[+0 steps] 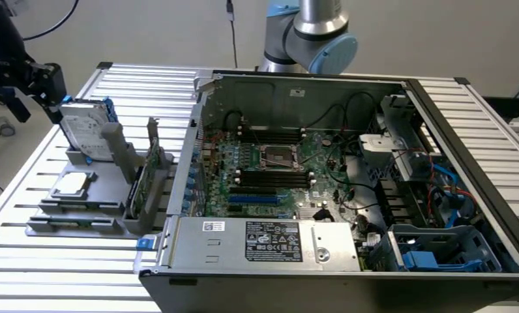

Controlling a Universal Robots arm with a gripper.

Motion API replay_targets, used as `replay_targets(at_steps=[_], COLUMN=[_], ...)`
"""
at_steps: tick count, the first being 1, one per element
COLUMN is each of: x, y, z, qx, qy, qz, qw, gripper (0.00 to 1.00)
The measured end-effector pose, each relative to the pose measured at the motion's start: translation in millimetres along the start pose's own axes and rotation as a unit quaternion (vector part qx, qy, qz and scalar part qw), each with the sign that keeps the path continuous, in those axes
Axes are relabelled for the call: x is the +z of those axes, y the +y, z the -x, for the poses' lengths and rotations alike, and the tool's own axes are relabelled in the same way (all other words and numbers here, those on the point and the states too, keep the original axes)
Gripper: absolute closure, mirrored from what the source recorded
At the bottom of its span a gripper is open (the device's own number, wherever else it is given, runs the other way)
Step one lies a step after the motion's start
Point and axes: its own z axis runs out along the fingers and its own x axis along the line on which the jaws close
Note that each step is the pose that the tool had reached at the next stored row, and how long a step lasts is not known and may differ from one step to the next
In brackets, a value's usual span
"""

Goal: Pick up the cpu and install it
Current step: 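Pick up the cpu and move it towards the insertion slot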

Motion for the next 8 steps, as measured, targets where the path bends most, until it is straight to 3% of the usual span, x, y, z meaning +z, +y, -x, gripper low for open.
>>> replay_targets(at_steps=[8], x=[14.4], y=[-0.9], z=[0.9], qx=[0.002], qy=[-0.0001], qz=[0.0000], qw=[1.0000], gripper=[0.40])
